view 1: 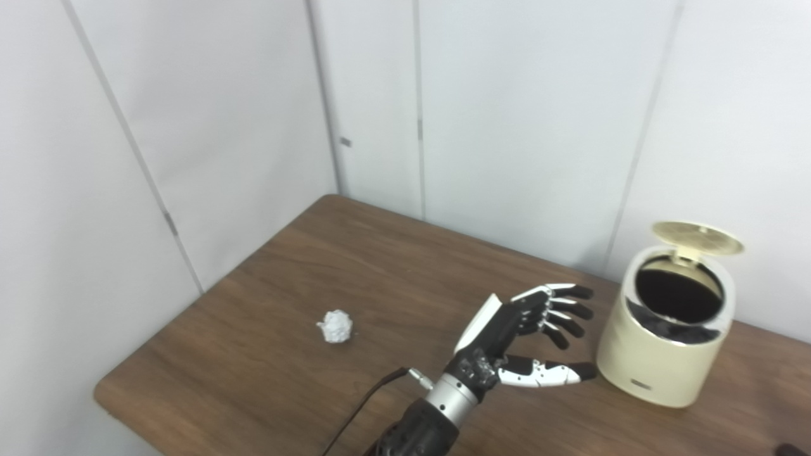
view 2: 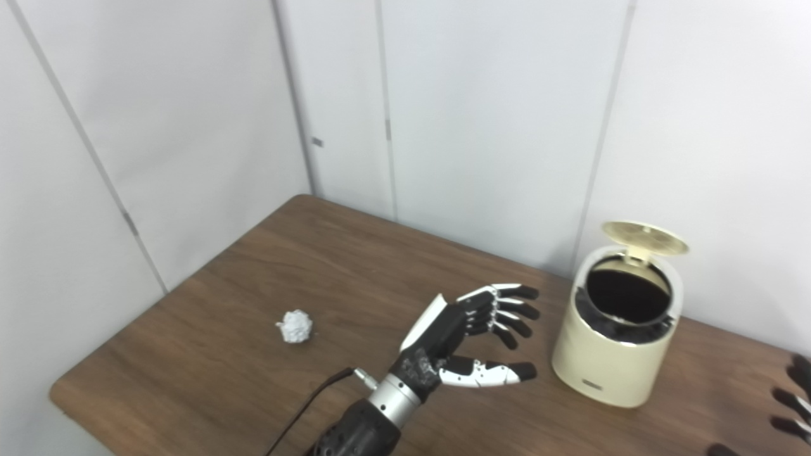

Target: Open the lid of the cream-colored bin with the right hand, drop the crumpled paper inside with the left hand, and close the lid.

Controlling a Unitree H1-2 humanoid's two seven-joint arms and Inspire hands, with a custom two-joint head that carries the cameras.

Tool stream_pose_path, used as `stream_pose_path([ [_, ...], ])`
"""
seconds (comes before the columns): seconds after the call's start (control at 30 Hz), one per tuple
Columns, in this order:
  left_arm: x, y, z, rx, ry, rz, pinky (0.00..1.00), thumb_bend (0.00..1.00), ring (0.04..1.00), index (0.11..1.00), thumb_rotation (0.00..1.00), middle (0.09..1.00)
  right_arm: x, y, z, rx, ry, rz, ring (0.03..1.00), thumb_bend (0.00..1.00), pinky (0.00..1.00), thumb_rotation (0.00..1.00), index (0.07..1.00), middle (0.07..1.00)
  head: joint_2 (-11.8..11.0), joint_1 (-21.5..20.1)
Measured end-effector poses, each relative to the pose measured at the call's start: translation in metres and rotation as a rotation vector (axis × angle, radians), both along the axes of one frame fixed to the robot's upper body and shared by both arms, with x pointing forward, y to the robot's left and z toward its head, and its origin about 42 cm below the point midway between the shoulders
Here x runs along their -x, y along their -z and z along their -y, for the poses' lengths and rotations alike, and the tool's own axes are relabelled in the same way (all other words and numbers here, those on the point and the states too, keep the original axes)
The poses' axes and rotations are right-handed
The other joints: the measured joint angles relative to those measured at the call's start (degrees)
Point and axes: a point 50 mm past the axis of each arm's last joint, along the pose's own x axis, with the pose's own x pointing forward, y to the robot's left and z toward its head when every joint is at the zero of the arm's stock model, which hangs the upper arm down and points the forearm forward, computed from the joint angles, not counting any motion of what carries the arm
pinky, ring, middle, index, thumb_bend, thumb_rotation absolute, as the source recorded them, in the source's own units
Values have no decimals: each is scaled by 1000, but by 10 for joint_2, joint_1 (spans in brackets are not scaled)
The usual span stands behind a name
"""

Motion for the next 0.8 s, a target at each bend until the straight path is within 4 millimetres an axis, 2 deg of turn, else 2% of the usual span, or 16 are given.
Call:
stream_pose_path([
  [0.1,5,-16,-12,-130,-53,27,523,679,647,804,87,746,0,-1,0,6,2,0,847,964,696,652,938,931,-4,-5],
  [0.2,13,-39,-30,-353,-127,56,530,691,657,786,97,742,1,-3,-2,6,2,-5,846,964,688,642,940,931,-4,-8],
  [0.37,26,-72,-74,-753,-276,55,487,745,614,719,29,698,1,-6,-3,8,-3,0,852,957,708,659,944,944,-3,-9],
  [0.53,39,-92,-120,-999,-388,-60,455,783,576,702,2,662,1,-7,-3,26,0,0,852,943,721,684,947,940,-3,-18],
  [0.63,43,-104,-145,-1144,-428,-143,476,815,596,702,21,671,1,-7,-3,37,1,3,851,922,706,688,958,946,-2,-18],
  [0.8,52,-113,-168,-1294,-499,-211,468,893,590,693,78,674,0,-6,-5,47,-5,6,854,905,722,688,962,951,1,-20],
])
